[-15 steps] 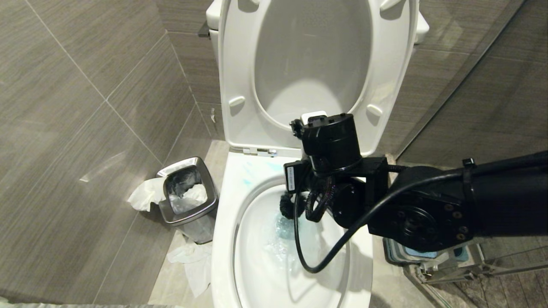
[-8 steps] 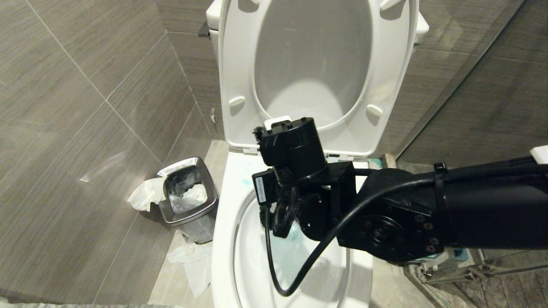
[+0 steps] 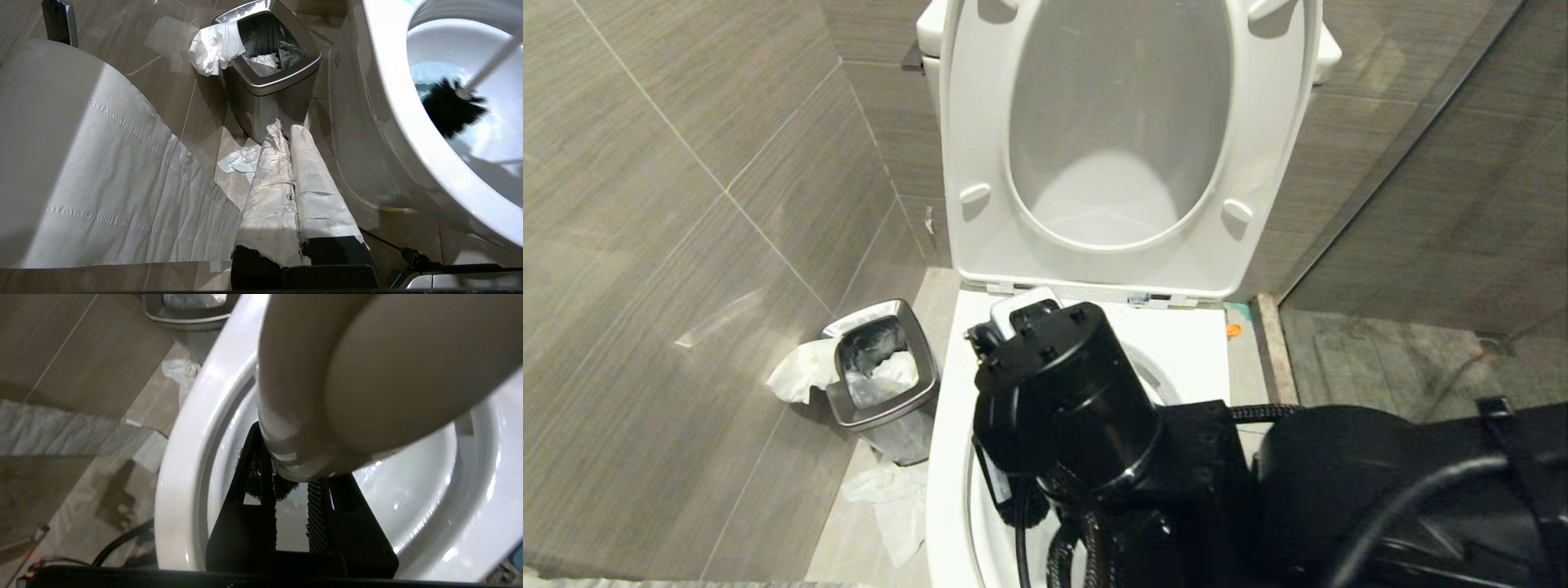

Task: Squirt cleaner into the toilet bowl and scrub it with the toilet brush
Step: Scrub the toilet bowl

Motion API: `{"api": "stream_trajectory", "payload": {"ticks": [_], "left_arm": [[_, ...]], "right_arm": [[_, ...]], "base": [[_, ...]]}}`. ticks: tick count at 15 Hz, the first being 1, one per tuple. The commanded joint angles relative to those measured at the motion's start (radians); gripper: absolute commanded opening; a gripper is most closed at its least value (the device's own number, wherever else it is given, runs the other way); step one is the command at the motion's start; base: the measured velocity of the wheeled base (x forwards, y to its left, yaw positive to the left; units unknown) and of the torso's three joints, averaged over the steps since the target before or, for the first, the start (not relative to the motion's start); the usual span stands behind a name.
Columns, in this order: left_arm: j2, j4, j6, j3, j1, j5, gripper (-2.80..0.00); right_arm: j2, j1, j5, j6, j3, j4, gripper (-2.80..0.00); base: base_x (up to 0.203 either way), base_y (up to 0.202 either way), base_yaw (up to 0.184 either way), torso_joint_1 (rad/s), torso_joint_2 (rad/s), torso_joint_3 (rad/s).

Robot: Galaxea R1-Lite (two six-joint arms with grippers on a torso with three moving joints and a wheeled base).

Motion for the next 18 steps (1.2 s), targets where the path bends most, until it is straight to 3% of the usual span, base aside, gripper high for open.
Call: {"api": "stream_trajectory", "payload": {"ticks": [1,5,9,12,18], "left_arm": [[0.0,0.0,0.0,0.002,-0.001,0.0,-2.8],[0.0,0.0,0.0,0.002,-0.001,0.0,-2.8],[0.0,0.0,0.0,0.002,-0.001,0.0,-2.8],[0.0,0.0,0.0,0.002,-0.001,0.0,-2.8],[0.0,0.0,0.0,0.002,-0.001,0.0,-2.8]], "right_arm": [[-0.132,0.016,-0.006,0.016,0.104,0.007,-2.8],[-0.287,-0.077,-0.006,0.042,0.315,0.013,-2.8],[-0.282,-0.203,0.001,0.048,0.34,0.004,-2.8],[-0.217,-0.267,0.001,0.04,0.265,-0.037,-2.8],[-0.005,-0.282,0.001,0.002,-0.052,-0.046,-2.8]], "base": [[0.0,0.0,0.0,0.0,0.0,0.0],[0.0,0.0,0.0,0.0,0.0,0.0],[0.0,0.0,0.0,0.0,0.0,0.0],[0.0,0.0,0.0,0.0,0.0,0.0],[0.0,0.0,0.0,0.0,0.0,0.0]]}}
